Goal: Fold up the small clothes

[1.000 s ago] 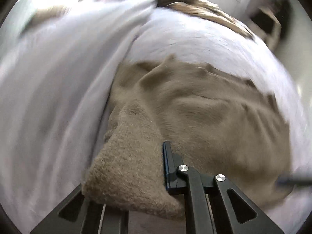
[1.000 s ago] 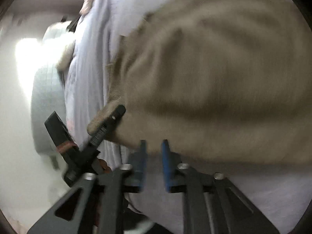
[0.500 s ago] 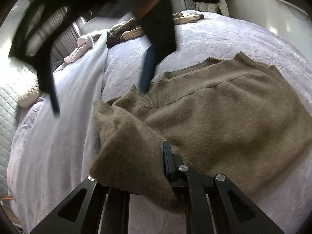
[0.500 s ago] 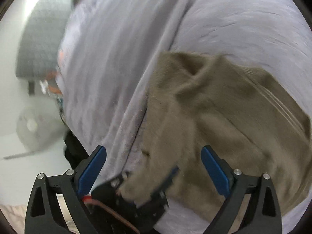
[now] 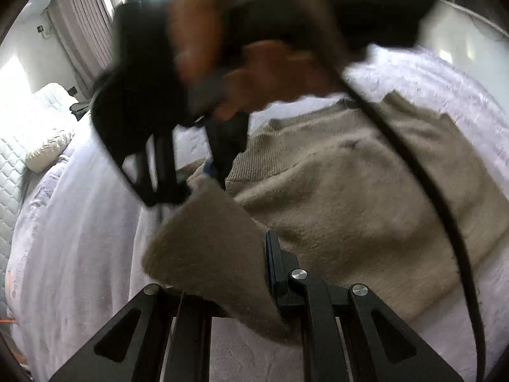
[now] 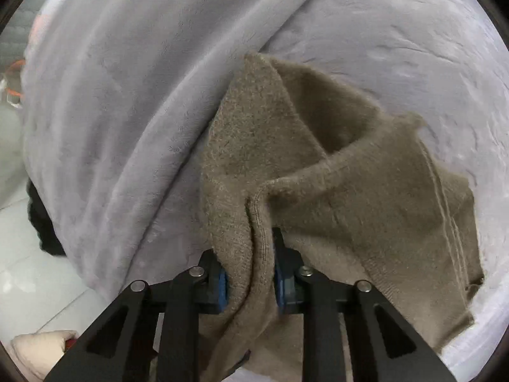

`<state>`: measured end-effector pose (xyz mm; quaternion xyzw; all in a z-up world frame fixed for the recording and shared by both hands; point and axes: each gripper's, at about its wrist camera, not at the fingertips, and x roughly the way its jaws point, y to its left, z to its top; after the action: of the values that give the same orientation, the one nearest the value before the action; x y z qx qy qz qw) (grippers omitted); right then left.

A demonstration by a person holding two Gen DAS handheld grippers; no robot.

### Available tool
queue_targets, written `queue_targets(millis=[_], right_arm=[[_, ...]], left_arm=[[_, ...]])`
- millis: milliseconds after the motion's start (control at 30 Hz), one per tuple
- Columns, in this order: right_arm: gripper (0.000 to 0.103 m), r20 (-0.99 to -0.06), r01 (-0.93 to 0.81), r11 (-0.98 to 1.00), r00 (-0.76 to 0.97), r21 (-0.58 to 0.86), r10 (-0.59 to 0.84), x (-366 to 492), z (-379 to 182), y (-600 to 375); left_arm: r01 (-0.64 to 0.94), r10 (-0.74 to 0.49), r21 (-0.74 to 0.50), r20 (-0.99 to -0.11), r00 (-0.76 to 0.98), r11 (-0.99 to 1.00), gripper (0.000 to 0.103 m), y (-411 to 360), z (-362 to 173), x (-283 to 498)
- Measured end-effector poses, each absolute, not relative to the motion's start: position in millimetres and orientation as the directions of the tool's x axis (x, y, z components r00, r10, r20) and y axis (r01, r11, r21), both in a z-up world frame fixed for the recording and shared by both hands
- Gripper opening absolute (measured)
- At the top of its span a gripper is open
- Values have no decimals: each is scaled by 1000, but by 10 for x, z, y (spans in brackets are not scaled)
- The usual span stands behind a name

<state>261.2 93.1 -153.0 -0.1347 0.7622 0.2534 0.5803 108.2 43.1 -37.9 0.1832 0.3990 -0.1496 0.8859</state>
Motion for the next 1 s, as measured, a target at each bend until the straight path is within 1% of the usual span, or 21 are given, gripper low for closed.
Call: queue_targets(millis=[100, 133, 267, 400, 500, 567, 667, 733, 800, 867, 900, 933, 967, 1000], right_arm=[[20, -939, -417, 846, -235, 331, 251, 2587, -1228, 510], [20, -921, -385, 838, -213, 387, 327, 2556, -1084, 309], [20, -858, -289, 810, -109, 511, 502, 2431, -654, -392], [20, -807, -244, 788, 31, 566, 589, 2208, -261, -1141], [20, -760, -206, 773, 153, 601, 632, 1920, -27, -1871], [20, -731, -168, 763, 217, 625, 647, 1803, 24, -2308], [20, -694, -78, 742, 301, 666, 654, 1487, -74, -2997], [20, -691, -8, 736, 336, 677, 639, 1286, -253, -3367], [20, -706, 85, 729, 350, 679, 616, 1136, -573, -3754], [20, -734, 203, 716, 334, 668, 591, 970, -1076, -4024], [20, -740, 237, 707, 328, 667, 588, 928, -1216, -4038], [20, -738, 274, 688, 326, 672, 591, 847, -1393, -4101], [20, -714, 293, 653, 346, 699, 609, 776, -1517, -4156], [21, -693, 299, 627, 370, 720, 619, 742, -1540, -4249]], left_arm=[[451, -163, 206, -740, 652, 869, 14, 300, -184, 1019], [458, -174, 205, -734, 656, 865, 14, 266, -129, 1001], [503, -243, 200, -691, 681, 841, 14, -54, 204, 916], [569, -321, 209, -651, 688, 795, 14, -535, 469, 759], [630, -378, 222, -638, 671, 744, 14, -950, 521, 611], [669, -406, 230, -643, 649, 706, 14, -1158, 510, 500], [740, -454, 213, -671, 585, 638, 14, -1483, 352, 316], [787, -467, 191, -714, 522, 587, 14, -1686, 116, 229], [818, -444, 178, -766, 464, 547, 14, -1843, -170, 163], [832, -406, 176, -808, 428, 526, 14, -1929, -382, 126], [836, -381, 185, -825, 417, 516, 14, -1967, -503, 82], [838, -374, 189, -829, 416, 512, 14, -1977, -546, 47], [838, -371, 194, -829, 418, 509, 14, -1989, -564, 17], [838, -371, 199, -827, 422, 508, 14, -1987, -568, -7]])
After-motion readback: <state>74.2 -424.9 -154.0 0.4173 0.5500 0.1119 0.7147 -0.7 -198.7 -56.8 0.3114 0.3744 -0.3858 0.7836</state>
